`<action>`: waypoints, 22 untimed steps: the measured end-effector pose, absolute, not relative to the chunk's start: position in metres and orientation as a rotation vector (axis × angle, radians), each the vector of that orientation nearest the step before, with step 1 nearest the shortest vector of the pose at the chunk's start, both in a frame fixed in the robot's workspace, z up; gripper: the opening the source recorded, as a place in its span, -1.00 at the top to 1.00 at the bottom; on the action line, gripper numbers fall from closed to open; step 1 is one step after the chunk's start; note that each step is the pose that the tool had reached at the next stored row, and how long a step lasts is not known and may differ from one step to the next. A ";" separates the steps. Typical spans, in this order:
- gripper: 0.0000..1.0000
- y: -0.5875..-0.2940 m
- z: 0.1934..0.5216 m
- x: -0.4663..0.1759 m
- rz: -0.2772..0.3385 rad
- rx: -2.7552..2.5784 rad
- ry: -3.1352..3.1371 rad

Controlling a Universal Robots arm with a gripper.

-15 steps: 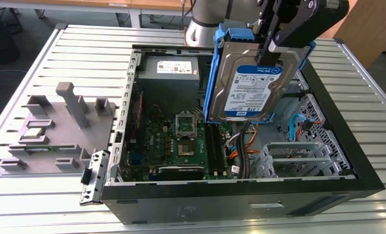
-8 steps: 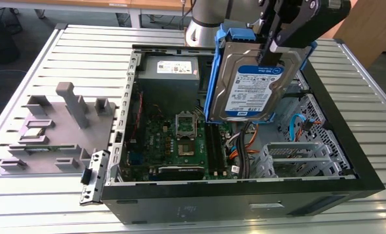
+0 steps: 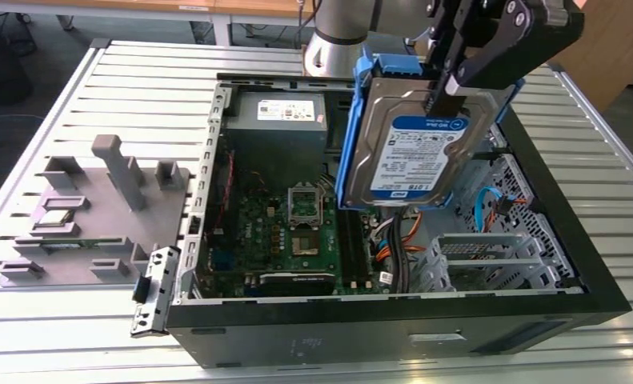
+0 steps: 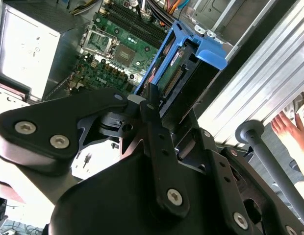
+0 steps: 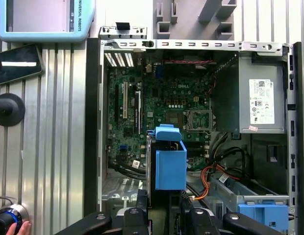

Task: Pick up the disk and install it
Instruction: 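Pick up the disk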

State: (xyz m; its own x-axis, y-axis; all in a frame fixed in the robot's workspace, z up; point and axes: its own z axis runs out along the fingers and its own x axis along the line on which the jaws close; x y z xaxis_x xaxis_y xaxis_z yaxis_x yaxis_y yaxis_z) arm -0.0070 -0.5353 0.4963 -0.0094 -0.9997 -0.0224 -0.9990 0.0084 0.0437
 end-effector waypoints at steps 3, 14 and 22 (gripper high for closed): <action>0.30 -0.538 0.496 -0.007 -0.073 2.200 -2.220; 0.30 -0.543 0.491 0.002 -0.074 2.201 -2.220; 0.30 -0.548 0.488 0.010 -0.074 2.201 -2.221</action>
State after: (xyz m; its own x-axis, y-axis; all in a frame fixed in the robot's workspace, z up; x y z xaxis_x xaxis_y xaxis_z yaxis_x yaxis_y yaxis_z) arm 0.0098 -0.5481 0.4883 -0.0094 -0.9997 -0.0232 -0.9990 0.0084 0.0438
